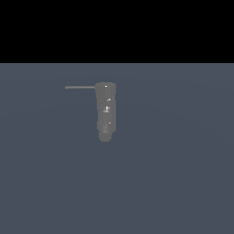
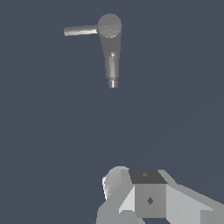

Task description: Turn on the faucet by rotating a designated handle.

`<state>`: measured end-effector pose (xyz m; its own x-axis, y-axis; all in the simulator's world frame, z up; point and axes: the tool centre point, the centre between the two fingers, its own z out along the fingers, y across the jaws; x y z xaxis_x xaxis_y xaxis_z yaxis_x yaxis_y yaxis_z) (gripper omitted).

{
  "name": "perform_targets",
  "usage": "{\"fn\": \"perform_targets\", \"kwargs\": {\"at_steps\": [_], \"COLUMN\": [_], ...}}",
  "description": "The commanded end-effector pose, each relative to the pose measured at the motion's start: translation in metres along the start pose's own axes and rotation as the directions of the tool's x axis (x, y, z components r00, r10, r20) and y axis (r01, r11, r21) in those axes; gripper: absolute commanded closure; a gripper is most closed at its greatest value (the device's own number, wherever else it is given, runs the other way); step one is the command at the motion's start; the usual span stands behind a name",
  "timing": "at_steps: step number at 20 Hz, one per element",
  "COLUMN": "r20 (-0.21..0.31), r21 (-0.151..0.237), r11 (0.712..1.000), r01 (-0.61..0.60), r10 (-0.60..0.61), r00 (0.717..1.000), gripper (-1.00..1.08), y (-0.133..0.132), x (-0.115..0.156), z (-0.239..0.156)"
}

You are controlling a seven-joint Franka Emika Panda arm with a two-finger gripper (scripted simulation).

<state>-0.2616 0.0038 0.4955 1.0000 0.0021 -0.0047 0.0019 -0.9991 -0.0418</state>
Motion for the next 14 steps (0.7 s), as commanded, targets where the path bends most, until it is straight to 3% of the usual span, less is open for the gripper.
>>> {"fn": "perform_targets", "kwargs": {"at_steps": [1,14], "r20": [0.0,-0.002], "r21": [0.0,-0.001], "r11": [1.0,0.997], "r01": [0.0,-0.083], "r10": [0.0,0.083], "r00": [1.0,0.997], "gripper": [1.08,1.08], "y": [0.0,-0.021], "x": [0.0,0.008], "z": [0.0,0.016]}}
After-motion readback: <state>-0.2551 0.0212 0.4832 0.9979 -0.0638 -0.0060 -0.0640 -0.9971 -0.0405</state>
